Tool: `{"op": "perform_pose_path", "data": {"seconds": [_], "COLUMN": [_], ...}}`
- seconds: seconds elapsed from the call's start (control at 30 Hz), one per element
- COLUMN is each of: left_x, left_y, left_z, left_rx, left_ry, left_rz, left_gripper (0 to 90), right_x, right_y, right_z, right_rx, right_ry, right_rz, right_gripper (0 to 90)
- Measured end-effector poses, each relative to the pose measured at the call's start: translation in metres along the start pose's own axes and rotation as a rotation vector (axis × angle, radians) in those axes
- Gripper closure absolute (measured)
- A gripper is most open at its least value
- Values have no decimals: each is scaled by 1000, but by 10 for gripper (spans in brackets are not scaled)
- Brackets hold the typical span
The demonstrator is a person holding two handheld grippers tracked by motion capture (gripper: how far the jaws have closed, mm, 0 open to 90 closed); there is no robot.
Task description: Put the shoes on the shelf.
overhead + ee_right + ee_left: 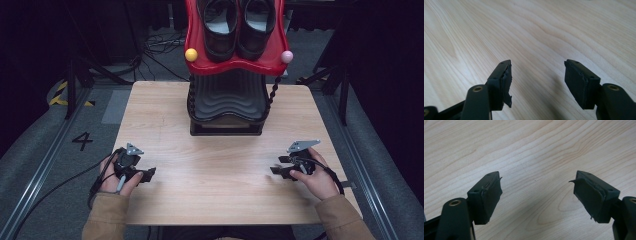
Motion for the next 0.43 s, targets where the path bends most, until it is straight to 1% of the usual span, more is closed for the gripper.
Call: {"op": "perform_pose_path", "data": {"seconds": [0.03, 0.07, 0.1, 0.17, 0.2, 0.23, 0.27, 0.33, 0.4, 0.43], "left_x": [0, 0, 0, 0, 0, 1, 1, 3, 3, 4], "left_y": [0, -2, -3, -5, -7, -8, -9, -10, -11, -11], "left_z": [0, -1, -2, -4, -4, -5, -6, -7, -7, -7], "left_rx": [0, -3, -6, 2, -1, -5, -7, -14, -26, -30], "left_ry": [0, 0, 2, -4, 3, 5, 8, 10, 19, 18], "left_rz": [0, -7, -10, -30, -37, -41, -44, -41, -40, -36], "left_gripper": [228, 228, 224, 221, 218, 215, 215, 215, 212, 211], "right_x": [0, -3, -5, -5, -6, -7, -8, -10, -12, -12], "right_y": [0, -1, -2, -3, -4, -4, -5, -4, -2, -2], "right_z": [0, -2, -4, -4, -5, -7, -8, -8, -6, -5], "right_rx": [0, 14, 6, -11, -16, -10, -14, -14, -35, -47], "right_ry": [0, 20, 34, 31, 37, 34, 36, 40, 43, 41], "right_rz": [0, -17, -22, -6, -5, -4, -12, -30, -47, -48], "right_gripper": [395, 394, 391, 380, 378, 374, 373, 373, 373, 371]}}
Point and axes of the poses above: each handheld gripper's, and its own axes: y roughly backward along the jaws, z roughly out of its top, x roughly to its left, the point moved 7 cm from there along -y, roughly forward along the jaws, and after that the axes turned 10 degrees about z, right-handed, at the moved point
